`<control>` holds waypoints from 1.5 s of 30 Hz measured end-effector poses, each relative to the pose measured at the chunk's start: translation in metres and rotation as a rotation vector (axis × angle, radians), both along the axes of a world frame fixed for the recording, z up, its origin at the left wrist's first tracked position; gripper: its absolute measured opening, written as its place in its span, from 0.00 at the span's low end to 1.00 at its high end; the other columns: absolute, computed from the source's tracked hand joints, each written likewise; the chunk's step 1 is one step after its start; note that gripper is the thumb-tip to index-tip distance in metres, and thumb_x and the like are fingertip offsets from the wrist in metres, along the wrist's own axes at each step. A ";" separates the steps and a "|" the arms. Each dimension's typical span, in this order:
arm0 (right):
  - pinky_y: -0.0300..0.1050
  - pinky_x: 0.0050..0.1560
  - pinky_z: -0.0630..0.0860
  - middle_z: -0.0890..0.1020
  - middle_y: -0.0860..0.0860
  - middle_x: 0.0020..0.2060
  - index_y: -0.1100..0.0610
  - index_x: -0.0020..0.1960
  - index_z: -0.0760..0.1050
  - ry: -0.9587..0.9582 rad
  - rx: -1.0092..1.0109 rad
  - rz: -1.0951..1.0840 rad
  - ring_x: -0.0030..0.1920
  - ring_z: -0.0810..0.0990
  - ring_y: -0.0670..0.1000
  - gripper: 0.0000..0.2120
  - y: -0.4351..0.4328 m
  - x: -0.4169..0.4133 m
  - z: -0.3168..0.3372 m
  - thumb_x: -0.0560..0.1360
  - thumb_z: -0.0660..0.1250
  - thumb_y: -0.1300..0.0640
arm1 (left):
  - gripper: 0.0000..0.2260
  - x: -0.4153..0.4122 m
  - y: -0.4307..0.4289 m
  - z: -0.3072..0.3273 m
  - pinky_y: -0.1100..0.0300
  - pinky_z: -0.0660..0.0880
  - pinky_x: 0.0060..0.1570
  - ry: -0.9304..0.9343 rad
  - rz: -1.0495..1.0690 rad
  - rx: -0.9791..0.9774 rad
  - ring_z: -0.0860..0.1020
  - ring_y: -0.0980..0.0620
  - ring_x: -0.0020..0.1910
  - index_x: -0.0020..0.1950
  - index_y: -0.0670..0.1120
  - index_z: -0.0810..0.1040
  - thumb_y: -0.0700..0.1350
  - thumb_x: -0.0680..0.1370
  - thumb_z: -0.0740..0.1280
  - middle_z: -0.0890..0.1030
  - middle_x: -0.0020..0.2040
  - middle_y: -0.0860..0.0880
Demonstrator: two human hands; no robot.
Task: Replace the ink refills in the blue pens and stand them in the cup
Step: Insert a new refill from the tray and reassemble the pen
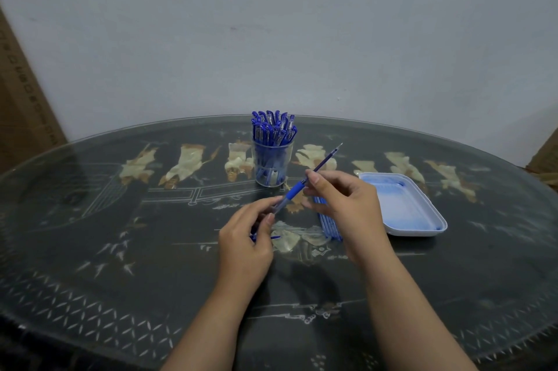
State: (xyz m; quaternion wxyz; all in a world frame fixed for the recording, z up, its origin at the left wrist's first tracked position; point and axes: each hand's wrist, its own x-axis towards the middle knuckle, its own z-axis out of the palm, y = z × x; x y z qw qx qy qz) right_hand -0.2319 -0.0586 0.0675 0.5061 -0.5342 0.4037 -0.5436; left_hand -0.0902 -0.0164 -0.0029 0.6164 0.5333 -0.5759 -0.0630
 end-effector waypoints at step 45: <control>0.50 0.48 0.83 0.85 0.57 0.43 0.60 0.48 0.76 0.099 -0.078 0.178 0.45 0.86 0.57 0.04 0.003 0.011 0.014 0.78 0.65 0.67 | 0.20 0.028 0.005 -0.003 0.70 0.72 0.49 0.049 -0.007 0.059 0.79 0.57 0.47 0.52 0.55 0.80 0.28 0.75 0.66 0.81 0.48 0.57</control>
